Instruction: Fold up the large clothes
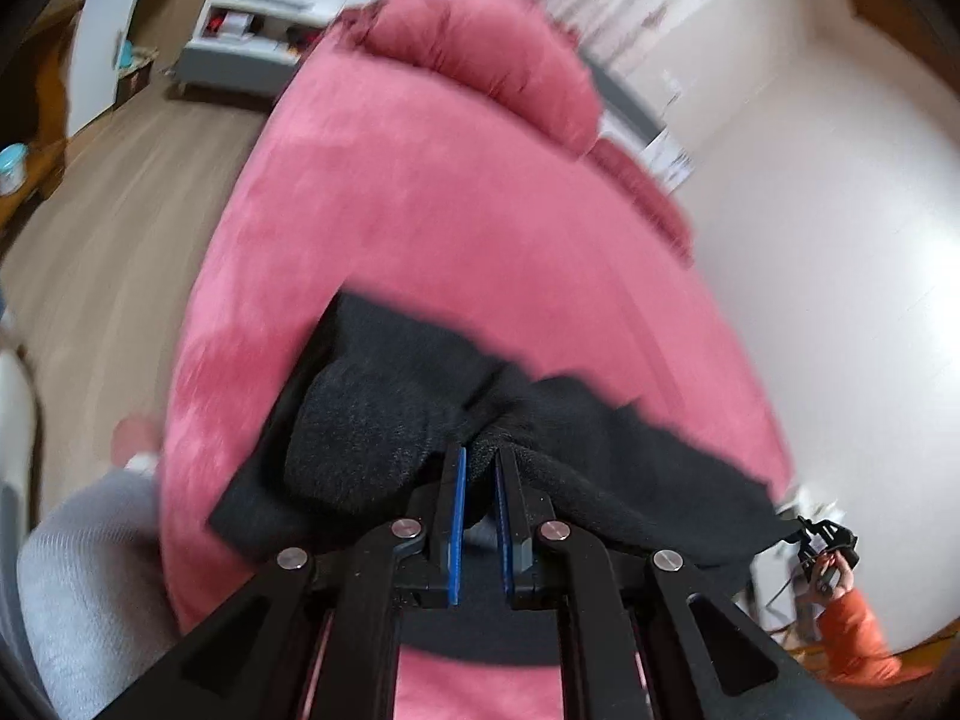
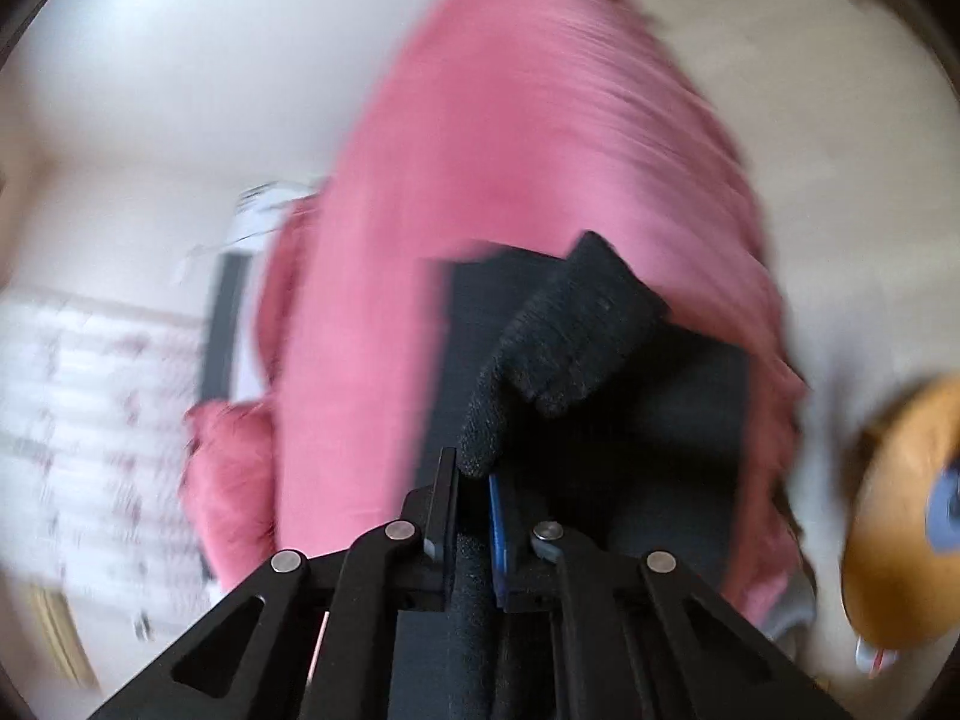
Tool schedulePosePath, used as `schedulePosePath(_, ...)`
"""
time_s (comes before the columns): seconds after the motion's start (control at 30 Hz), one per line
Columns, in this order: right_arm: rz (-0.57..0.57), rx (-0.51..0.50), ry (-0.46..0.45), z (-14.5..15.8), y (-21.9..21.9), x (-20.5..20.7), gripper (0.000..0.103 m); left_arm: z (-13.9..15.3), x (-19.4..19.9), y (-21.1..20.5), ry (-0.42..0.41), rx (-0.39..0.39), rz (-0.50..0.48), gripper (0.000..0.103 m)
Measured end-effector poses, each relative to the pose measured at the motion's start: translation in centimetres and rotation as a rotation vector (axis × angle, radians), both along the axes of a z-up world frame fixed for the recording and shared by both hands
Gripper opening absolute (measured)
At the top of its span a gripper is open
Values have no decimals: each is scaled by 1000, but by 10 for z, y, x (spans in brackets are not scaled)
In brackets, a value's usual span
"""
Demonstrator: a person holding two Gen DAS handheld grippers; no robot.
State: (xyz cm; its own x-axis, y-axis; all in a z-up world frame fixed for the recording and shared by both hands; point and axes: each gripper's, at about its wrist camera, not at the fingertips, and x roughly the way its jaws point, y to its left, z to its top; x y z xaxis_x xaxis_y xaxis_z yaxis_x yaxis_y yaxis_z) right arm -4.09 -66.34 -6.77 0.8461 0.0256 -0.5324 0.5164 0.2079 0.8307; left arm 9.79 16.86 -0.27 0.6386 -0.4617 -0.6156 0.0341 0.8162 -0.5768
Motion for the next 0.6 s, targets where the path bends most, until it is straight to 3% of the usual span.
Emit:
schedulePosePath(0.1,63,-105,-132,68,7,-6,8,32,-4,3,-86,-6,-13,9)
schedulePosePath(0.17,75,-153,-164,85,9,-24,7,42,-11,10,-123,-4,-28,9)
schedulePosePath(0.2,63,-158,-152,79,5,-32,7,40,-14,11,-118,19,-43,9)
schedulePosePath(0.27,35,-113,-66,44,-4,-50,7,23,-18,6,-64,97,-98,9)
schedulePosePath(0.37,-11,67,102,-42,-14,-65,8,-15,-21,-9,73,189,-171,9)
schedulePosePath(0.47,-63,187,229,-110,-7,-71,11,-56,-21,-21,222,255,-224,9)
schedulePosePath(0.5,-98,216,229,-121,-3,-74,11,-60,-20,-23,244,268,-234,9)
schedulePosePath(0.6,-160,257,216,-130,1,-72,11,-49,-21,-29,201,330,-260,9)
